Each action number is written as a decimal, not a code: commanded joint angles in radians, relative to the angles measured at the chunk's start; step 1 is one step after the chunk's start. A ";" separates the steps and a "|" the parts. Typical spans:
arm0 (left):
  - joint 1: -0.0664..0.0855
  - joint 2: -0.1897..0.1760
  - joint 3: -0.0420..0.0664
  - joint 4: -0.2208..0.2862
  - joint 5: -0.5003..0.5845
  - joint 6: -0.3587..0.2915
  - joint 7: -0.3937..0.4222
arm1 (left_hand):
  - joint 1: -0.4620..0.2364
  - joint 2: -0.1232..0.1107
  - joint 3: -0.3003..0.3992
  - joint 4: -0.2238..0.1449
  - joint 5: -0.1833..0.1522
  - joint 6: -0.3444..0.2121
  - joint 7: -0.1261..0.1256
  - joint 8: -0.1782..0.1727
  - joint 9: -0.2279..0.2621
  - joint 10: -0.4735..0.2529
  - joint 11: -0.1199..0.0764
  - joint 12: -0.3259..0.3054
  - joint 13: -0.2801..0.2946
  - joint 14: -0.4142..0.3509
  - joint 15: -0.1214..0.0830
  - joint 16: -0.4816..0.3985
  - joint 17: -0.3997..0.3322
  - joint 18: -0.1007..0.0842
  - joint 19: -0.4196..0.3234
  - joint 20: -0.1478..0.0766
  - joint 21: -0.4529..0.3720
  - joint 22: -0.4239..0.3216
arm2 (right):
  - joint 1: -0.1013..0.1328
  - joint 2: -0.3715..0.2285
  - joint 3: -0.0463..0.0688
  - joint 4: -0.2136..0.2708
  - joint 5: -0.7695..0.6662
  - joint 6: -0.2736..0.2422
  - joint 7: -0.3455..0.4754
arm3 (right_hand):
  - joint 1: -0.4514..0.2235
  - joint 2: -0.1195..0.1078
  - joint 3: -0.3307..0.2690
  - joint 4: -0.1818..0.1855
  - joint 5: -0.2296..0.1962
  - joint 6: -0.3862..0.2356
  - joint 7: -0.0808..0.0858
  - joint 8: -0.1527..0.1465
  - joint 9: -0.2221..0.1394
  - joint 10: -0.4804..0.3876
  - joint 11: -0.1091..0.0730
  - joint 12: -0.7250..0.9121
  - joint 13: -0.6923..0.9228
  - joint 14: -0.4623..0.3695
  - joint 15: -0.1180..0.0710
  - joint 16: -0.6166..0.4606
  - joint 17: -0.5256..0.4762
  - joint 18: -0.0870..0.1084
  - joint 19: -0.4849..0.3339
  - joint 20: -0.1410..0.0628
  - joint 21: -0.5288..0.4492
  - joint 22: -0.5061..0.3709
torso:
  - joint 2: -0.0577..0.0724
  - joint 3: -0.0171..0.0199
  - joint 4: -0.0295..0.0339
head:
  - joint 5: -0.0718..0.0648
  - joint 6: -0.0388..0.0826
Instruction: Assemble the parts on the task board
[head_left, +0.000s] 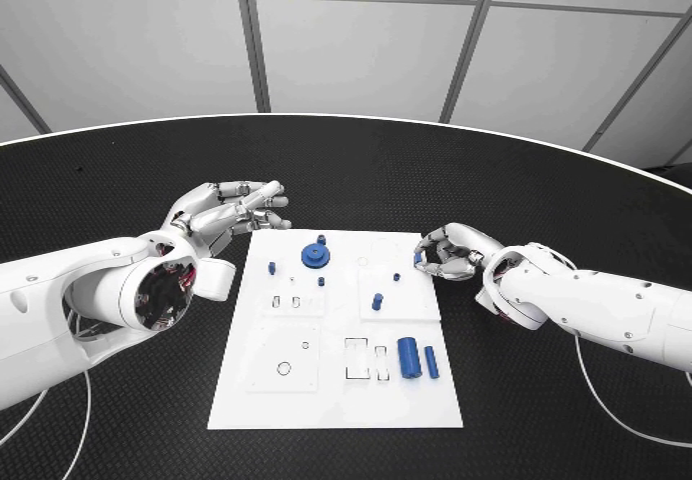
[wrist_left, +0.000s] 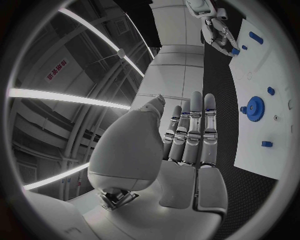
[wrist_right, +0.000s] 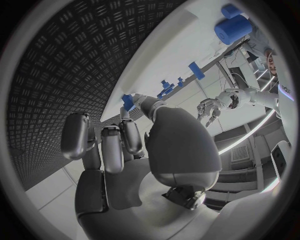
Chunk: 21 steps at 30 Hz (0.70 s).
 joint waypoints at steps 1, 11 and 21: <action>0.000 0.000 0.000 0.001 0.000 0.000 0.000 | 0.007 -0.001 0.006 0.002 -0.001 -0.002 0.006 -0.004 0.002 0.005 0.005 -0.005 0.000 -0.006 0.002 0.005 0.002 0.012 -0.006 -0.001 0.004 0.001 | 0.000 0.000 0.000 0.000 0.000 0.001 -0.003 | 0.003 0.010 0.006 -0.002 0.002 0.006 0.001 0.005 0.001 0.010 0.000 0.003 0.026 0.097 0.001 0.006 0.220 -0.010 0.008 0.002 0.005 0.001 | 0.001 -0.0001 0.0001 | 0.001 -0.001; 0.000 -0.002 0.000 0.003 0.000 0.001 0.000 | 0.007 -0.001 0.006 0.002 -0.001 -0.002 0.006 -0.004 0.002 0.005 0.005 -0.005 0.000 -0.006 0.002 0.005 0.002 0.012 -0.006 -0.001 0.004 0.001 | 0.000 0.004 0.000 -0.003 0.000 0.003 -0.011 | 0.003 0.011 0.007 -0.004 0.002 0.008 0.000 0.005 0.001 0.011 0.000 0.005 0.028 0.098 0.001 0.007 0.222 -0.010 0.010 0.002 0.007 0.004 | 0.001 0.0004 -0.0006 | 0.003 -0.004; 0.000 -0.003 0.000 0.004 0.000 0.002 -0.001 | 0.007 -0.001 0.006 0.002 -0.001 -0.002 0.006 -0.004 0.002 0.005 0.005 -0.005 0.000 -0.006 0.002 0.005 0.002 0.012 -0.006 -0.001 0.004 0.001 | 0.000 0.011 0.000 -0.007 0.000 0.003 -0.017 | 0.003 0.011 0.007 -0.004 0.001 0.008 0.000 0.005 0.001 0.012 0.000 0.005 0.028 0.098 0.000 0.007 0.222 -0.010 0.010 0.001 0.007 0.004 | 0.001 0.0004 0.0007 | 0.004 -0.008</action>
